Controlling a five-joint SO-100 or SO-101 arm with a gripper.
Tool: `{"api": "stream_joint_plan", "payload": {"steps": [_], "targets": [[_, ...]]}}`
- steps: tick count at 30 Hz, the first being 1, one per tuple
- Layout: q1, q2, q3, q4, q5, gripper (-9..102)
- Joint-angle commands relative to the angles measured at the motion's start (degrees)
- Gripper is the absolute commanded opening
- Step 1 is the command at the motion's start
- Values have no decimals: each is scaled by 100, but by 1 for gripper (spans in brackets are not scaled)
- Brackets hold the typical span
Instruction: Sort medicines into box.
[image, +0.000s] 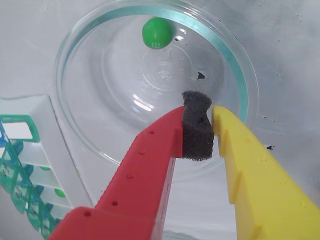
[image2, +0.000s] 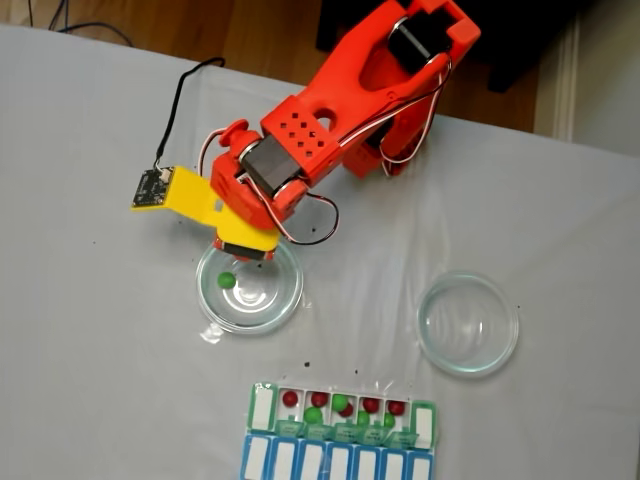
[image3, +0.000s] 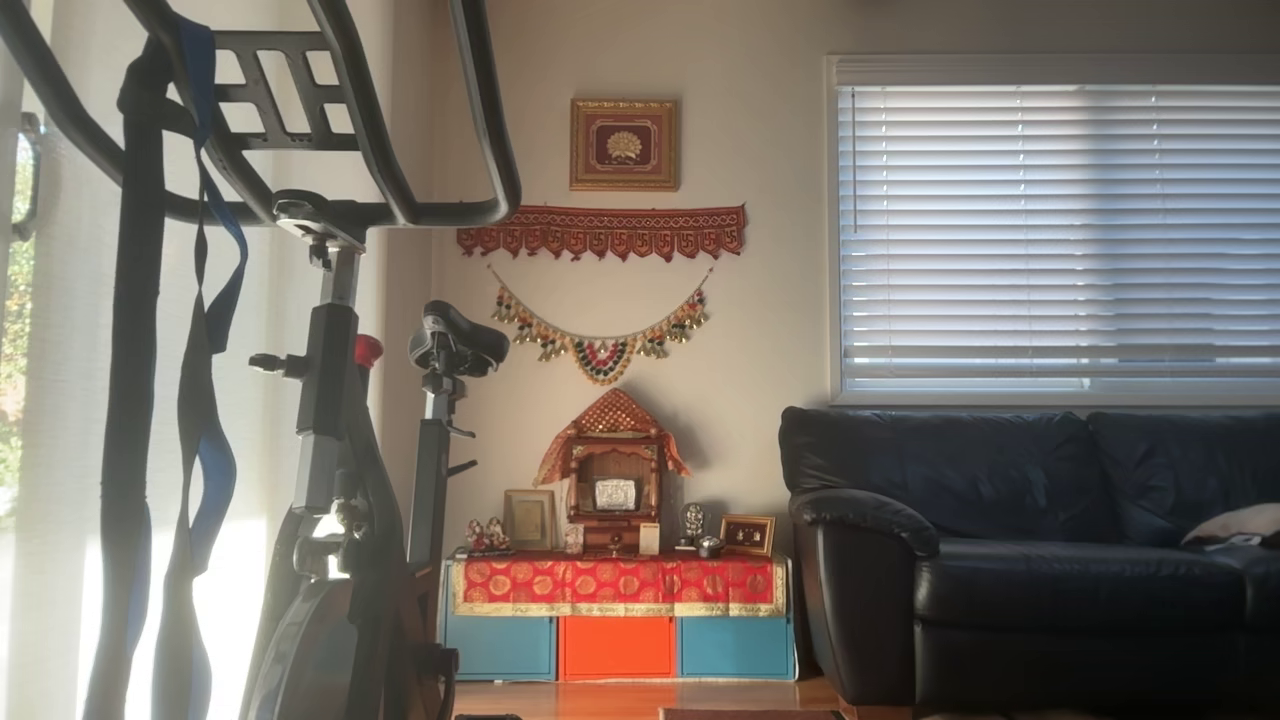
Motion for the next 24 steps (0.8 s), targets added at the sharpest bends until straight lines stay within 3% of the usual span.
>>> {"api": "stream_joint_plan", "payload": {"steps": [1,13,24], "targets": [[79,70,-457,53,53,2],[255,-9,-352,149,519,2],[-220,202,149,-765,624,1]]}}
